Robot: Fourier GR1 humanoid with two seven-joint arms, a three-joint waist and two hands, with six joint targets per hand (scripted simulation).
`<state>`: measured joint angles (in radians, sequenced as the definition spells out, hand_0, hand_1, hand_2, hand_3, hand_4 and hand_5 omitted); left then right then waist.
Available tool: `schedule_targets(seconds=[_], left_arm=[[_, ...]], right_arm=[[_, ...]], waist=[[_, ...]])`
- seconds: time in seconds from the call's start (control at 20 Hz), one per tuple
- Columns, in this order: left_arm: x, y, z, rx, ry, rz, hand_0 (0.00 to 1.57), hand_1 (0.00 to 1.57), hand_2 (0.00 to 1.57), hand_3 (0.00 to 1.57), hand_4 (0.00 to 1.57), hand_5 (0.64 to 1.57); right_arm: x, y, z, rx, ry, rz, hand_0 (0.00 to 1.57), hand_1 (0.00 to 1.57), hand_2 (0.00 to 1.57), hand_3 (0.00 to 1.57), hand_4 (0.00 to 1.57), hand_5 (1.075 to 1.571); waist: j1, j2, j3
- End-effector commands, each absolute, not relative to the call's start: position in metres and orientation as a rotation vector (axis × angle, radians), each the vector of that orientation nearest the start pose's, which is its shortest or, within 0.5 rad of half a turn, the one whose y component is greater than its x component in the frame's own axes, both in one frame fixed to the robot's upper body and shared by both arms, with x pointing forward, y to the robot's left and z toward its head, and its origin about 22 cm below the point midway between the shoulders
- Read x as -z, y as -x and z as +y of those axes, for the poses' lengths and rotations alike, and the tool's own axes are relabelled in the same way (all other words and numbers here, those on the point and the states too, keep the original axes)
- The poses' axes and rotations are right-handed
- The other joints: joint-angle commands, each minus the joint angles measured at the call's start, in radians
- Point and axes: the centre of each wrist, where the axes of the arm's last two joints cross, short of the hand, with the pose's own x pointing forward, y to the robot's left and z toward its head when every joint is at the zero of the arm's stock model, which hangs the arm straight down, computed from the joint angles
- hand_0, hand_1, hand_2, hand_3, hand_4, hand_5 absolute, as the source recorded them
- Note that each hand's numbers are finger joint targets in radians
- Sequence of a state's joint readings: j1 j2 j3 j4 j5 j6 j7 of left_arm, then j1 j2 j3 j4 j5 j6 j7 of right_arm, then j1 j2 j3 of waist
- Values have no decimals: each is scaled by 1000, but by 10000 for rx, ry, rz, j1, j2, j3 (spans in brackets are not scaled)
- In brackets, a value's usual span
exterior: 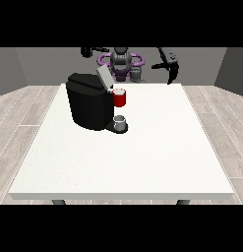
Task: Insert the coffee pod into the coffee machine and close the lid
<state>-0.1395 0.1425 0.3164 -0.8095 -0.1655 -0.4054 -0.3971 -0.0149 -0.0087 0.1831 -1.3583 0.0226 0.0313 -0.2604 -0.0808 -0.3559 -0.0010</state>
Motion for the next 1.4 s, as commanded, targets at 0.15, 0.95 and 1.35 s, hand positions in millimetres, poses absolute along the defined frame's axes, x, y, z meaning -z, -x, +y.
schedule_targets(seconds=[0.15, 0.95, 1.35], left_arm=[[128, -217, 310, 1050, 962, -14080, 0, 0, 0, 0, 118, 1571], [80, -242, 299, 2547, 2470, -16600, 0, 0, 0, 0, 284, 1571], [48, -260, 313, 2307, 2369, -17099, 0, 0, 0, 0, 301, 1571]], right_arm=[[-32, -256, -161, -2580, -1115, -18328, 0, 0, 0, 0, 338, 1571], [-65, -311, -152, -2403, 1375, -19347, 0, 0, 0, 0, 225, 1571], [-64, -342, -181, -1765, 1829, -18945, 0, 0, 0, 0, 414, 1571]], waist=[[92, 1034, 6], [1761, 3543, 9], [1963, 3994, 12]])
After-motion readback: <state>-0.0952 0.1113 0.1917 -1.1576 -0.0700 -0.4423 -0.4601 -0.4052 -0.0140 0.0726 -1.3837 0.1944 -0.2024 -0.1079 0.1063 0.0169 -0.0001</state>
